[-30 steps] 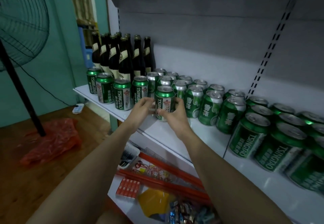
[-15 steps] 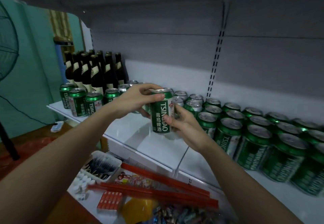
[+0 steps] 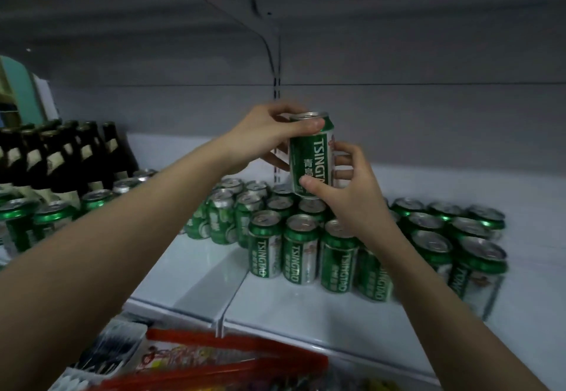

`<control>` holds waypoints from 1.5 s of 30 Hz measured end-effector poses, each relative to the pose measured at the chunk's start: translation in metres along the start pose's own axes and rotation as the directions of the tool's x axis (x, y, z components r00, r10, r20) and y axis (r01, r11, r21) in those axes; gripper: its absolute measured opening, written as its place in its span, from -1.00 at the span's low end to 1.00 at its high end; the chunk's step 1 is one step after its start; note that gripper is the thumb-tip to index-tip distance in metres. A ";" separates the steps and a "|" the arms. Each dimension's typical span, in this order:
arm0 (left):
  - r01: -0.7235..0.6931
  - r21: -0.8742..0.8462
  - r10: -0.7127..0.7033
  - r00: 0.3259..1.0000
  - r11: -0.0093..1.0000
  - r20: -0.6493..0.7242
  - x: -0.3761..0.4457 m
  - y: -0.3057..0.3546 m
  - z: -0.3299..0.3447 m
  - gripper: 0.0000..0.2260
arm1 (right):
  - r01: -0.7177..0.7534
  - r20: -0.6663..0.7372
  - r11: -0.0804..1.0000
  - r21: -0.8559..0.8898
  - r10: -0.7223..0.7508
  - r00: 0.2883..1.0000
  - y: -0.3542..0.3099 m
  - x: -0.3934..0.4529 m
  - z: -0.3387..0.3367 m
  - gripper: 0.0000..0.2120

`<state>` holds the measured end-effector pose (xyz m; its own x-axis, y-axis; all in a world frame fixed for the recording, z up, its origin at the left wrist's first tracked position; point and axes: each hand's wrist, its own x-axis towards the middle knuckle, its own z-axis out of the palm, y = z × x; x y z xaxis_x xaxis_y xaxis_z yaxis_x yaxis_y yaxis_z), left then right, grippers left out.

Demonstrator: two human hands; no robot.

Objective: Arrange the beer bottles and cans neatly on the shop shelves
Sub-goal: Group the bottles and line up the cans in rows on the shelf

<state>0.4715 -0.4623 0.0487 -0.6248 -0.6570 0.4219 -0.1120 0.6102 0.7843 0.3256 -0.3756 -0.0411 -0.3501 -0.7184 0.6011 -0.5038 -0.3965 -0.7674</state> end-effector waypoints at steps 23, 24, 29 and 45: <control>-0.092 -0.079 0.117 0.896 0.993 0.427 0.093 0.065 0.303 -0.68 | -0.380 -0.470 0.908 -0.177 0.261 0.843 0.088 -0.070 -0.254 -0.45; -0.102 -0.040 0.109 0.892 0.994 0.439 0.092 0.061 0.309 -0.68 | -0.404 -0.461 0.897 -0.179 0.286 0.840 0.095 -0.074 -0.256 -0.45; -0.180 0.302 0.008 0.870 0.936 0.493 0.086 0.039 0.333 -0.65 | -0.537 -0.385 0.812 -0.228 0.431 0.816 0.135 -0.089 -0.254 -0.51; -0.310 0.410 0.079 0.868 0.858 0.490 0.069 0.010 0.324 -0.65 | -0.623 -0.310 0.709 -0.330 0.541 0.781 0.148 -0.092 -0.245 -0.45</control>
<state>0.1767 -0.3587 -0.0619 -0.9299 -0.3050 0.2057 -0.2193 0.9085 0.3559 0.0896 -0.2278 -0.1552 -0.7912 -0.5990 0.1233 -0.4003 0.3547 -0.8450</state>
